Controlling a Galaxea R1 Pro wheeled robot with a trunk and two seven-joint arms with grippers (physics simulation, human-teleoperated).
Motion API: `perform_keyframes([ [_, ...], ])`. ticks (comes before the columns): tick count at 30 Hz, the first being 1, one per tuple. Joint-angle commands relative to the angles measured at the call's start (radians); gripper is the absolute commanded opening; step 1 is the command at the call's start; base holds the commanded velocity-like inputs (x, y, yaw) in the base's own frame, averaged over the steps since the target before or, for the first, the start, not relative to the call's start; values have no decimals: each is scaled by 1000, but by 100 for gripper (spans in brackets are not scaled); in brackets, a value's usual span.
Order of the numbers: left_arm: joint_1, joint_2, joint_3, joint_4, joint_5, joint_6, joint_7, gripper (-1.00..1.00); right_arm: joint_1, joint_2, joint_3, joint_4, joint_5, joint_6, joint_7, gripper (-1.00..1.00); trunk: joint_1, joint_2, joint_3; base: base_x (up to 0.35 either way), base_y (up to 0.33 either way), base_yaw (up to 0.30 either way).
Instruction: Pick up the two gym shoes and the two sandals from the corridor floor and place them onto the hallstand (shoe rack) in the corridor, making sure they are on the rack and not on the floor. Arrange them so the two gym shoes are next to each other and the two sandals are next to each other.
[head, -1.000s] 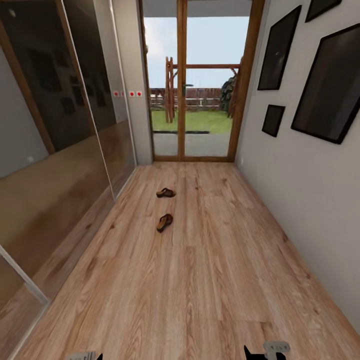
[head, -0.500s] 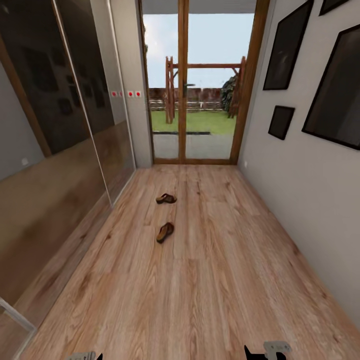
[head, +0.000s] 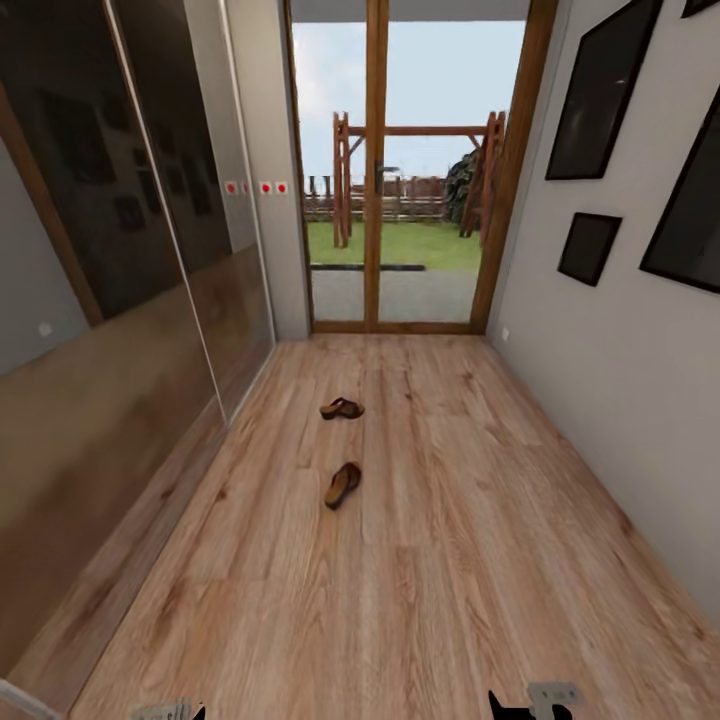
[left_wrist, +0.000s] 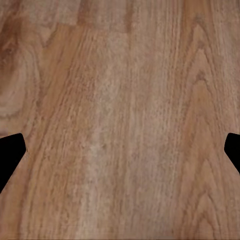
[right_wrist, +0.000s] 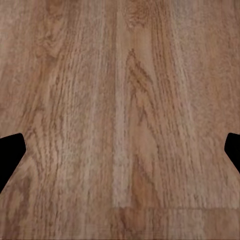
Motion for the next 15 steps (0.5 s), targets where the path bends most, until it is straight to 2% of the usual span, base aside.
perform_keyframes([
  [1, -1, -1, 9, 1, -9, -5, -6, 100, -1, 0, 7, 1, -11, -4, 5, 100, 0, 0, -1, 286, 202, 0],
  [15, -1, -1, 9, 1, -9, -5, -6, 100, -1, 0, 7, 1, -11, -3, 5, 100, 0, 0, -1, 283, 208, 0],
])
